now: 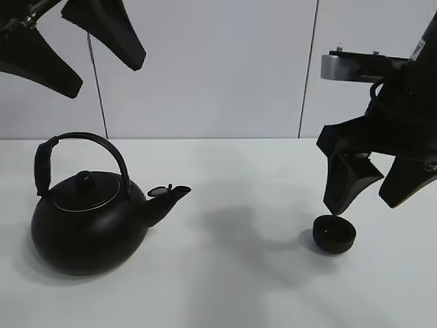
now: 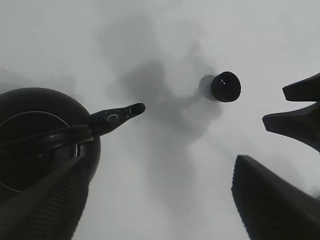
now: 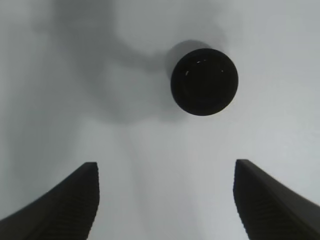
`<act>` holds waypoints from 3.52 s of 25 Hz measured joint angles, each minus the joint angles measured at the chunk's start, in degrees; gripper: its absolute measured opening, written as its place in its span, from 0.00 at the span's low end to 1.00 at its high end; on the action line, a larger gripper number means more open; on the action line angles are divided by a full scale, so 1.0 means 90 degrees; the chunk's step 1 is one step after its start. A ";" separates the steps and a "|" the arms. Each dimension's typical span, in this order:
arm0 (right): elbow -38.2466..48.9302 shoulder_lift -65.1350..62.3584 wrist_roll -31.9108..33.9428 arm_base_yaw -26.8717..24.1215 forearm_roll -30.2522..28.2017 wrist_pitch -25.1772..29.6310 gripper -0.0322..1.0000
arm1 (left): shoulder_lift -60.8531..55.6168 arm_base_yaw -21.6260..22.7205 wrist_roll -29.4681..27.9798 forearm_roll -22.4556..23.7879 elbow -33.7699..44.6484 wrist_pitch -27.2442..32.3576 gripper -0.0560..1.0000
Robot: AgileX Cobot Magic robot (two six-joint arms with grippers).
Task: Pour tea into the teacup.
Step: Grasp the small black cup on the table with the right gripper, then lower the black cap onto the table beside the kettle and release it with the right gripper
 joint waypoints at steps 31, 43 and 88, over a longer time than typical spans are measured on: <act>-0.1001 0.2044 0.0585 -0.0296 -0.0069 -0.0336 0.53 | 0.0000 0.0000 0.0000 0.0000 0.0000 -0.0048 0.60; -0.1045 0.2479 0.0585 -0.0296 -0.0124 -0.0463 0.53 | 0.0000 0.0000 0.0000 0.0000 0.0000 -0.0053 0.60; -0.2069 0.2657 0.1144 0.1277 0.0103 -0.0490 0.42 | 0.0000 0.0000 0.0000 0.0000 0.0000 -0.0067 0.60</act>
